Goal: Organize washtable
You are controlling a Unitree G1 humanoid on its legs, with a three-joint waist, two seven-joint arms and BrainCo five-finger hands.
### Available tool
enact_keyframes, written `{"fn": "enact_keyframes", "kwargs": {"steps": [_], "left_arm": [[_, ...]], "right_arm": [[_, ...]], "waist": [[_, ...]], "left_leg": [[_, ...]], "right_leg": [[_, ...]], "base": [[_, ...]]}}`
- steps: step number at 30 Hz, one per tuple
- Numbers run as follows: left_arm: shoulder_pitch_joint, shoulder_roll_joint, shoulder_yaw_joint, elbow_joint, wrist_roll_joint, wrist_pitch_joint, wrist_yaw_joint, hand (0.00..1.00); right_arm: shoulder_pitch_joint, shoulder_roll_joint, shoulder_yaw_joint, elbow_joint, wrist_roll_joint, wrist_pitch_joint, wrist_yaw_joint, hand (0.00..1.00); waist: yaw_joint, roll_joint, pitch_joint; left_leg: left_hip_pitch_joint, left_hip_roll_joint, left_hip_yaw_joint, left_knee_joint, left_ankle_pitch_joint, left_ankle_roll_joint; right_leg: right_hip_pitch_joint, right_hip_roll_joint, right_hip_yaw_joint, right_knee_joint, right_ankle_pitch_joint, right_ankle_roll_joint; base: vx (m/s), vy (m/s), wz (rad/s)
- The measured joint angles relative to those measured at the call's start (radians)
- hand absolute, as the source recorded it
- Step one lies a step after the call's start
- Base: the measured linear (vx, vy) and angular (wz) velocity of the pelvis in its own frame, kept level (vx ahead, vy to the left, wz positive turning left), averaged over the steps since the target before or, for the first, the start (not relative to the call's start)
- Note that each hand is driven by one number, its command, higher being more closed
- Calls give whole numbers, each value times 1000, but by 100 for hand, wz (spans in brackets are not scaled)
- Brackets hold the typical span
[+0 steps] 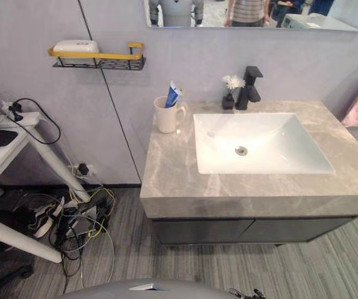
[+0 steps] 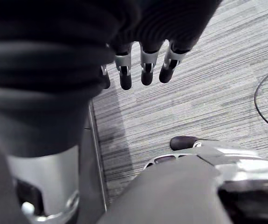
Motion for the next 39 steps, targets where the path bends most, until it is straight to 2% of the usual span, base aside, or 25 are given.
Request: {"fn": "enact_keyframes", "kwargs": {"steps": [1,3,5,8,9,10,11,12,13,14,16,18,19,20,23,24,25,27,29,30,31,32,33,36,39], "left_arm": [[-4,11,-33,-1,42,-1,1,0],[-34,22,-64,0,46,1,1,0],[-64,24,-65,-3,41,0,1,0],[-80,34,-62,-15,21,-3,7,0],[-85,40,-59,-25,17,-3,11,0],[-86,25,-57,-35,4,-1,22,0],[-107,15,-46,-41,-1,-2,28,0],[-114,18,-41,-51,-3,-1,30,0],[-113,19,-41,-65,-3,-1,33,0],[-113,16,-42,-80,-6,-1,37,0],[-114,20,-52,-95,-13,-6,37,0],[-114,27,-59,-98,-18,-6,37,0],[-114,35,-60,-97,-30,-4,36,0],[-120,40,-64,-92,-36,-3,35,0],[-143,41,-89,-58,-39,2,36,0],[-148,42,-102,-38,-39,4,35,0],[-144,41,-103,-34,-39,11,36,0],[-136,32,-101,-35,-37,17,37,0],[-115,25,-94,-39,-45,16,38,0],[-105,20,-87,-44,-46,11,38,0],[-99,13,-75,-43,-47,11,38,0],[-97,10,-71,-41,-47,14,37,0],[-90,3,-58,-39,-52,18,34,0],[-78,-1,-39,-38,-51,18,15,0],[-59,-32,30,-36,-51,22,4,0]], "right_arm": [[-8,-2,14,0,0,0,1,0],[-16,-2,18,-6,1,0,3,0],[-34,-3,13,-14,1,0,3,0],[-52,2,10,-42,1,0,-10,0],[-53,5,10,-46,1,0,-14,0],[-62,-1,14,-53,1,-3,-19,0],[-88,-16,12,-56,1,4,-24,0],[-85,-10,12,-55,2,10,-30,0],[-85,-10,12,-44,3,14,-36,0],[-81,-12,17,-38,0,18,-36,0],[-87,-13,23,-38,-2,21,-35,0],[-102,-8,34,-38,-11,22,-34,0],[-114,-3,57,-38,-11,22,-29,0],[-131,7,77,-38,-12,21,-23,0],[-143,8,107,-38,-41,21,-10,0],[-142,4,108,-36,-41,21,-4,0],[-140,-1,108,-36,-41,19,-3,0],[-134,-6,104,-35,-39,14,-3,0],[-130,-8,99,-35,-39,13,-4,0],[-130,-14,99,-29,-38,13,-3,0],[-129,-18,98,-28,-36,12,-3,0],[-127,-20,98,-27,-35,12,-2,0],[-127,-20,98,-27,-27,13,2,0],[-120,-30,78,-38,-1,13,17,0],[-120,-36,56,-38,-3,15,28,0]], "waist": [[-2,-4,2],[-11,-15,15],[-19,-7,66],[-18,-15,101],[-17,-19,102],[-13,-2,107],[-6,11,128],[-7,17,133],[-4,12,132],[0,10,131],[10,0,124],[19,-14,115],[25,-33,102],[26,-40,99],[29,-30,107],[29,-27,112],[26,-5,116],[25,12,120],[31,17,125],[41,23,130],[51,26,132],[62,28,133],[73,25,137],[75,36,132],[92,52,139]], "left_leg": [[-39,1,16,43,-26,2],[-126,3,24,149,-70,8],[-178,13,40,245,-113,18],[-248,37,112,339,-152,34],[-264,45,142,360,-160,43],[-284,81,192,360,-163,58],[-289,109,238,351,-162,65],[-269,112,261,342,-159,70],[-251,113,282,334,-156,73],[-237,113,304,336,-154,76],[-243,113,334,340,-150,78],[-271,112,364,350,-133,77],[-300,111,379,359,-114,72],[-330,110,387,355,-86,67],[-343,111,388,327,-26,50],[-343,129,376,335,-10,39],[-342,163,357,353,1,27],[-339,217,333,383,13,10],[-340,252,280,407,20,-1],[-342,240,154,411,11,-17],[-332,200,-13,412,-28,-78],[-321,171,-85,410,-51,-108],[-295,115,-191,404,-91,-121],[-266,39,-313,399,-162,-117],[-238,10,-346,439,-234,-92]], "right_leg": [[-36,-4,16,16,-11,8],[-92,-11,29,43,-16,7],[-120,-11,47,60,-4,22],[-176,3,115,54,49,31],[-192,10,139,34,85,64],[-198,36,157,-31,184,125],[-242,22,42,153,98,29],[-254,-12,-37,323,-4,-12],[-233,-46,-89,435,-65,-16],[-181,-81,-131,510,-97,-23],[-106,-123,-164,537,-122,-20],[-48,-155,-195,488,-123,-21],[-19,-159,-197,397,-109,13],[-1,-143,-202,300,-136,63],[45,-106,-228,166,-174,72],[78,-75,-238,114,-182,67],[103,-40,-241,87,-174,55],[119,11,-234,80,-173,26],[114,47,-195,96,-180,-2],[96,61,-147,122,-188,-19],[76,70,-86,141,-192,-35],[64,72,-48,151,-194,-44],[43,75,26,161,-188,-55],[-12,99,170,150,-163,-60],[-47,122,298,178,-159,-66]], "base": [[-93,50,-44],[-86,57,-20],[-85,86,-24],[-40,107,-66],[-37,108,-105],[149,88,-136],[225,67,-126],[404,13,-95],[369,-7,-71],[352,-34,-58],[277,-38,-51],[128,-58,-47],[-67,-114,-37],[-129,-136,-30],[-218,-175,-7],[-233,-170,5],[-233,-161,3],[-232,-123,-13],[-228,-147,-49],[-159,-102,-110],[-122,-52,-136],[-70,64,-173],[-17,61,-154],[51,39,-128],[175,39,-128]]}}
